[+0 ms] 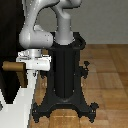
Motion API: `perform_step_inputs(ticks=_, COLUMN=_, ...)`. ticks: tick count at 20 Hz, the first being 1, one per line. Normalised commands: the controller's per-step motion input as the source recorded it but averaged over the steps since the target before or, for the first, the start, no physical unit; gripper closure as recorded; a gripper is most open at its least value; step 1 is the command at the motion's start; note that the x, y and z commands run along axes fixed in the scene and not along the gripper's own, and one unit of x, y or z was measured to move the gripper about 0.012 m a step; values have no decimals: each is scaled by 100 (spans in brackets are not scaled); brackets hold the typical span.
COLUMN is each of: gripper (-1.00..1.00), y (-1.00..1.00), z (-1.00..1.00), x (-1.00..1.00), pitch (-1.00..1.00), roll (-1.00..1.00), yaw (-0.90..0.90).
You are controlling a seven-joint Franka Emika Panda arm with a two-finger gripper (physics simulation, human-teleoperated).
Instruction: Open the door by pressing down and pulling on the handle.
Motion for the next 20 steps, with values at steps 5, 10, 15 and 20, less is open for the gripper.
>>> perform_step_inputs(ticks=5, gripper=100, y=100, z=0, x=0, pitch=0, roll=0, yaw=0)
perform_step_inputs(ticks=10, gripper=100, y=100, z=0, x=0, pitch=0, roll=0, yaw=0)
perform_step_inputs(ticks=15, gripper=100, y=60, z=0, x=0, pitch=0, roll=0, yaw=0)
perform_step_inputs(ticks=20, gripper=100, y=0, z=0, x=0, pitch=0, roll=0, yaw=0)
